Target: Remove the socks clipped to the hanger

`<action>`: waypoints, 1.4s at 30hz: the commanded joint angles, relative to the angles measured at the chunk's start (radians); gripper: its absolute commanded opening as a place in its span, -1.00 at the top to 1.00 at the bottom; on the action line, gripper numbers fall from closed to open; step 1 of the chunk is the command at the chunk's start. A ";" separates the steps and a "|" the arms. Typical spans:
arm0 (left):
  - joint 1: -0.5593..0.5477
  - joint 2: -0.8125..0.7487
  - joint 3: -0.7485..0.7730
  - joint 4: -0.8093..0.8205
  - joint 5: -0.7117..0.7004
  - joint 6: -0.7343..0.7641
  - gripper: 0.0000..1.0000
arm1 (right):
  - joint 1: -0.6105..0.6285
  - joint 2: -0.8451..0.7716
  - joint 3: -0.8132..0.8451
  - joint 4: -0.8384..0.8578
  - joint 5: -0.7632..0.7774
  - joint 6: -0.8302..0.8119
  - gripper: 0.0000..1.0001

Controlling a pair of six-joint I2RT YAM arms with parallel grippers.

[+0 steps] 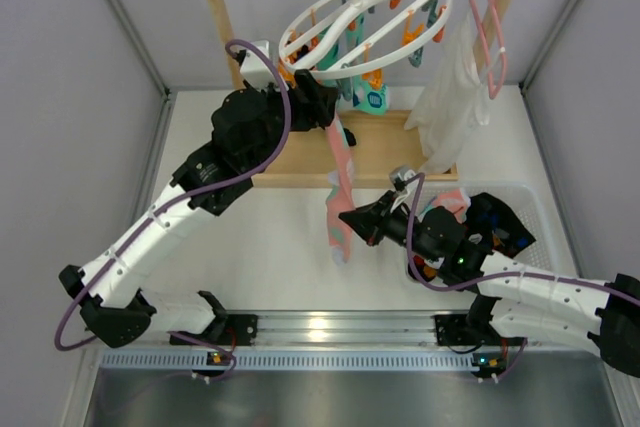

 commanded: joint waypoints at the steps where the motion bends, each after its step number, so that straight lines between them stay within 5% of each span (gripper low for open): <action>1: 0.014 0.012 0.000 0.095 0.020 0.022 -0.56 | 0.014 -0.009 0.005 0.065 -0.053 0.014 1.00; 14: 0.049 -0.002 -0.057 0.162 0.066 0.030 -0.39 | 0.014 -0.032 0.013 0.068 -0.101 0.023 1.00; 33: 0.069 0.026 -0.053 0.193 0.114 0.039 0.56 | 0.014 -0.116 -0.018 -0.004 -0.070 -0.004 1.00; 35: 0.070 0.026 -0.053 0.193 0.118 0.035 0.55 | 0.014 -0.161 -0.026 -0.042 -0.057 -0.008 1.00; 42: 0.070 0.018 -0.076 0.192 0.134 0.018 -0.05 | 0.014 -0.331 0.034 -0.311 -0.031 -0.040 1.00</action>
